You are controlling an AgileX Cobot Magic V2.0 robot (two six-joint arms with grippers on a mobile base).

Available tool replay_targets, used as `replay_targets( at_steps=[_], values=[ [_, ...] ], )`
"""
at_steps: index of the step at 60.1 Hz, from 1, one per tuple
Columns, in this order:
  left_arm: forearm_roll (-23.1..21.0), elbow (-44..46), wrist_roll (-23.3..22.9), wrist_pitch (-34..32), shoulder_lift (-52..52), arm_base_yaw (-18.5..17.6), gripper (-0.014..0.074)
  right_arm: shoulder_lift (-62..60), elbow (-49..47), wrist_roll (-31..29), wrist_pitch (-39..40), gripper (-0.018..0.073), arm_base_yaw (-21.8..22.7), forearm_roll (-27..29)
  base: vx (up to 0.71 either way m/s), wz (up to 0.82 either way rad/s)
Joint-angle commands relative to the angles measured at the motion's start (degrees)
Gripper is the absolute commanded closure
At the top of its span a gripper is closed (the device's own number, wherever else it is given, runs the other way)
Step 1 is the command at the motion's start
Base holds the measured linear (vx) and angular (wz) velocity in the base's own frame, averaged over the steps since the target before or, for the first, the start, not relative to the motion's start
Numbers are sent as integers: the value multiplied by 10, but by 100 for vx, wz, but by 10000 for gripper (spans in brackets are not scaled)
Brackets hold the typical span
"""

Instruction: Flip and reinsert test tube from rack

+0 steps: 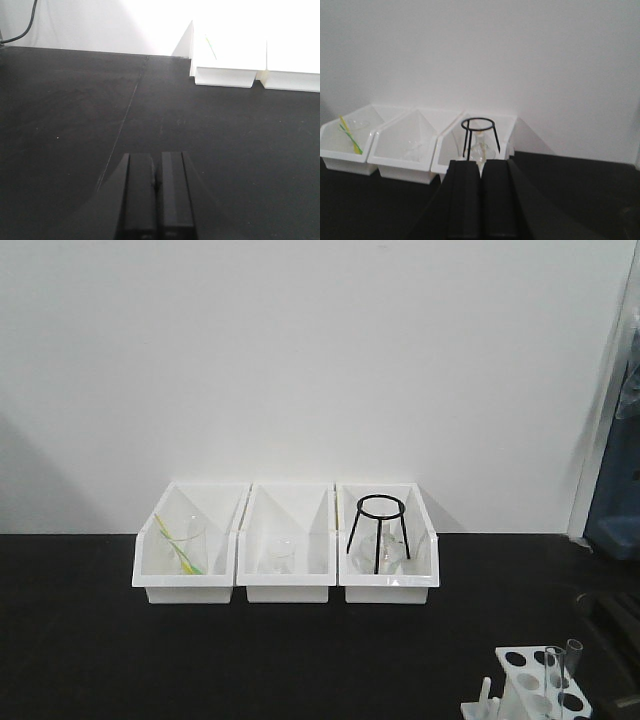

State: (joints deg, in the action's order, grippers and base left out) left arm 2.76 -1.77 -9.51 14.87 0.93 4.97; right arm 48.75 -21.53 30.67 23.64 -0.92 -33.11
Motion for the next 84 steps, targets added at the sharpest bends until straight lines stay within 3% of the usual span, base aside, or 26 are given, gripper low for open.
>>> replay_targets(
  at_steps=[1, 7, 18, 55, 58, 63, 69, 74, 79, 84],
  values=[
    [-3, -1, 0, -46, 7, -4, 603, -55, -21, 94, -74, 574, 4, -78, 0, 0],
    [-3, -1, 0, -46, 7, -4, 603, -98, -21, 156, -107, 572, 3, -166, 0, 0],
    [-3, -1, 0, -46, 7, -4, 603, -143, -21, 162, -106, 570, 3, -249, 0, 0],
    [-3, -1, 0, -46, 7, -4, 603, -157, -19, 156, -113, 568, 3, -241, 0, 0],
    [-3, -1, 0, -46, 7, -4, 603, -160, -13, 156, -116, 568, 3, -199, 0, 0],
    [-3, -1, 0, -46, 7, -4, 603, -188, 7, 118, -126, 568, 3, -56, 0, 0],
    [-3, -1, 0, -46, 7, -4, 603, -252, 43, -66, -165, 568, 4, 129, 0, 0],
    [-3, -1, 0, -46, 7, -4, 603, -308, 93, -206, -178, 568, 4, 244, 0, 0],
    [-3, -1, 0, -46, 7, -4, 603, -378, 138, -307, -191, 568, 4, 316, 0, 0],
    [-3, -1, 0, -46, 7, -4, 603, -438, 176, -357, -212, 568, 4, 345, 0, 0]
  ],
)
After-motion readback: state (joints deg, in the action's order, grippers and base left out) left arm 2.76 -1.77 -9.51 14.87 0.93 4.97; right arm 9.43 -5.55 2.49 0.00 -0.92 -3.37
